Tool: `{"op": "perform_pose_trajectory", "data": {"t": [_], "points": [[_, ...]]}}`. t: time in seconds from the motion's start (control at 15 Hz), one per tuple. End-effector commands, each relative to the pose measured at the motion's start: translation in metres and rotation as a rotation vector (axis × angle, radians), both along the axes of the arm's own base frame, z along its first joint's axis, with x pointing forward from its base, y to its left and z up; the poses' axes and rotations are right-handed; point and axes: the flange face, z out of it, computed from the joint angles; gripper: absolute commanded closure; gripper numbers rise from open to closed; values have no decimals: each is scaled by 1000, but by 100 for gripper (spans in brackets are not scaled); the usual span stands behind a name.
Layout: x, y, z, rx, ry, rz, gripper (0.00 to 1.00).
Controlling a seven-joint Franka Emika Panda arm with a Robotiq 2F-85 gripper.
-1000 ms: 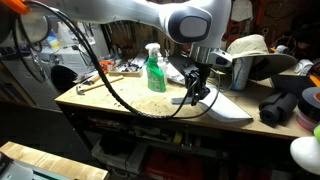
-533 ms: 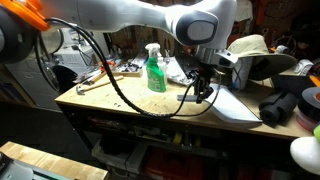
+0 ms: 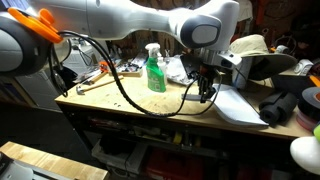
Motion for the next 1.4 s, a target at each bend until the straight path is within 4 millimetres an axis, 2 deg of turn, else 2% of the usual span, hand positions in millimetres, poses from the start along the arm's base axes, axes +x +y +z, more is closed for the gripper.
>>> {"op": "perform_pose_trajectory", "data": {"t": [0.0,0.13,0.27,0.47,0.67,1.07,1.2,1.33], "points": [[5,-3,-4,5,-14,-28,45],[7,-1,-3,9,-14,-24,36],[10,2,2,13,-20,-11,21],[15,10,24,1,-41,15,0],[14,20,55,-18,-58,95,0],[4,42,132,-121,-109,427,0],[-1,56,148,-131,-106,545,0],[-5,67,152,-138,-123,631,0]]}}
